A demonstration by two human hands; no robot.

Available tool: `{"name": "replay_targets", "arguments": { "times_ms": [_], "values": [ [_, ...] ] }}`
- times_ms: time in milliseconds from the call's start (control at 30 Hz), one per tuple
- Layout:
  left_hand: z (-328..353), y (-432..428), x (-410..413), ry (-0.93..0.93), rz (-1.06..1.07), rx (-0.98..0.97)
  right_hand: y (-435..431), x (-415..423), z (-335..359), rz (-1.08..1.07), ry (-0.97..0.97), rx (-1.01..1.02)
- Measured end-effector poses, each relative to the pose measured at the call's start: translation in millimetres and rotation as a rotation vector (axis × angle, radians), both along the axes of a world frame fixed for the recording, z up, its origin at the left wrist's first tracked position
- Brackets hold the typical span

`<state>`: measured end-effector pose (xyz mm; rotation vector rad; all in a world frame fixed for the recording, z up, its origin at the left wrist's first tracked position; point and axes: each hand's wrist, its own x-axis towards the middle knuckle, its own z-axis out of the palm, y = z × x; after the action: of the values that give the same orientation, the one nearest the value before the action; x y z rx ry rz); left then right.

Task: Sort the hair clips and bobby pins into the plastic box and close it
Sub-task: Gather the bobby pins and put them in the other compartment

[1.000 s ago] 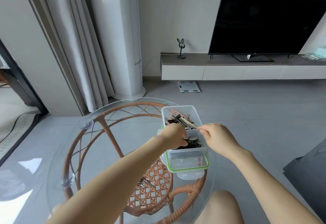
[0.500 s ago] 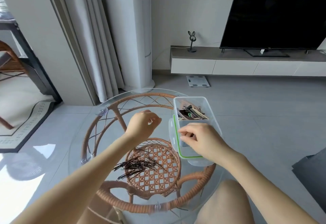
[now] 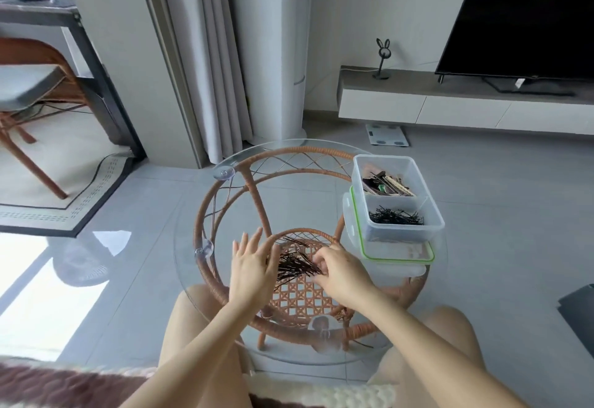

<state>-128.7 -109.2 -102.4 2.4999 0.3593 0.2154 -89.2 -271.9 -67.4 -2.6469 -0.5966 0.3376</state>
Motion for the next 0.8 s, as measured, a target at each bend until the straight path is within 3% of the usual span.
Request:
{"name": "replay_targets", "arguments": {
  "times_ms": [233,400,600,700,800],
  "values": [
    [9.3,-17.6,22.2,-0.051,-0.129,-0.186,0.0,16.2,11.7,0.018,0.025,0.063],
    [17.9,-0.3,24.6,0.009,-0.192,0.047,4.1,33.2,13.2,0.085,0.045,-0.04],
    [41.4,20.5,10.5,0.277,-0.51,0.228,22.9,15.3,7.7,0.312,-0.028,-0.28],
    [41.5,23.5,3.4,0.304,-0.601,0.366,21.0,12.1,6.3,0.229,0.045,-0.137],
    [40.9,23.0,5.0,0.248,-0.565,0.374,18.8,11.3,9.0,0.206,0.083,-0.035]
  ]
}}
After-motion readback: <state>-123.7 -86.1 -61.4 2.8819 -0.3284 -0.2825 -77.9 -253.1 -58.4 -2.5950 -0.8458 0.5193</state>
